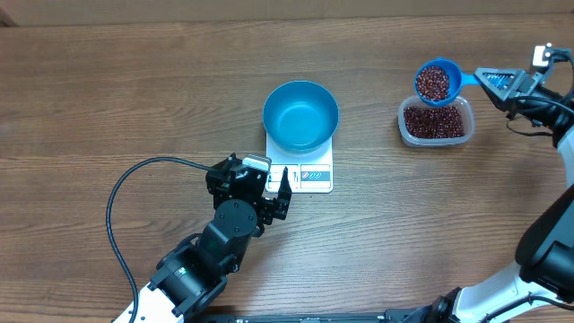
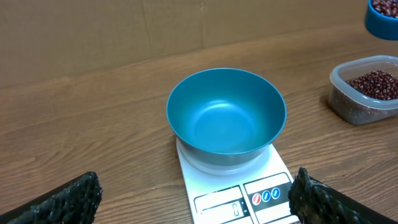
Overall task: Scoop item into bowl and weigh 150g on scale
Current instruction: 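Lift the filled blue scoop up out of the bean tub, then carry the scoop left over the teal bowl on the scale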
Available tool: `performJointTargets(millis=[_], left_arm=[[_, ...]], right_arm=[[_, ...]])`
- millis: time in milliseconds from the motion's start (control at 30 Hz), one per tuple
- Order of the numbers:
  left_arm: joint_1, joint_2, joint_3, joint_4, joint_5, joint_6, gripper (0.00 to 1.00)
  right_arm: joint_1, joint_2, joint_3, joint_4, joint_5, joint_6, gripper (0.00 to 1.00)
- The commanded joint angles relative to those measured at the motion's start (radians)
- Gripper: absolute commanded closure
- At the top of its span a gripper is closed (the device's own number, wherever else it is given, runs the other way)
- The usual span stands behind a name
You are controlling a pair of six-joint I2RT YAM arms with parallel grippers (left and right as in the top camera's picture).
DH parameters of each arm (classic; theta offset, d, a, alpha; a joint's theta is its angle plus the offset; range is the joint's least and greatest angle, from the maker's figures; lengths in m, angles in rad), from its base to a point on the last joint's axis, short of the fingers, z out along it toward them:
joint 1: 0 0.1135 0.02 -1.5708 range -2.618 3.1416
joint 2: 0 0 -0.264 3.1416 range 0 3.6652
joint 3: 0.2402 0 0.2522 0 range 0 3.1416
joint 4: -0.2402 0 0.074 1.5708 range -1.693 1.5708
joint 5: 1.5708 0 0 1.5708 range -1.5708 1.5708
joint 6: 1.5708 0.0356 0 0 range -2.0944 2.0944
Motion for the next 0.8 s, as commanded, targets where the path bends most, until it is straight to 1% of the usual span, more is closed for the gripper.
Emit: performJointTargets(millis=[0,233,300,500,767], left_arm=[[-0.006,0.001,-0.007,0.002,-0.018,-0.021,0.01],[-0.006,0.001,-0.007,0.002,-0.018,-0.021,0.01],[-0.006,0.001,-0.007,0.002,-0.018,-0.021,0.00],[-0.006,0.001,-0.007,0.002,-0.018,-0.021,0.00],[-0.006,0.001,-0.007,0.002,-0.018,-0.021,0.00]], right_arm=[[0.064,0.003,-0.002,0.036,0.016,0.121,0.96],[0.182,0.003,-0.002,0.138,0.073,0.221,0.96],[0.237,0.003,-0.002,0.206,0.075,0.269,0.96],[0.325,0.003,-0.002,0.323,0.074,0.375,0.96],[0.434,0.002,-0.001,0.412,0.075,0.380,0.96]])
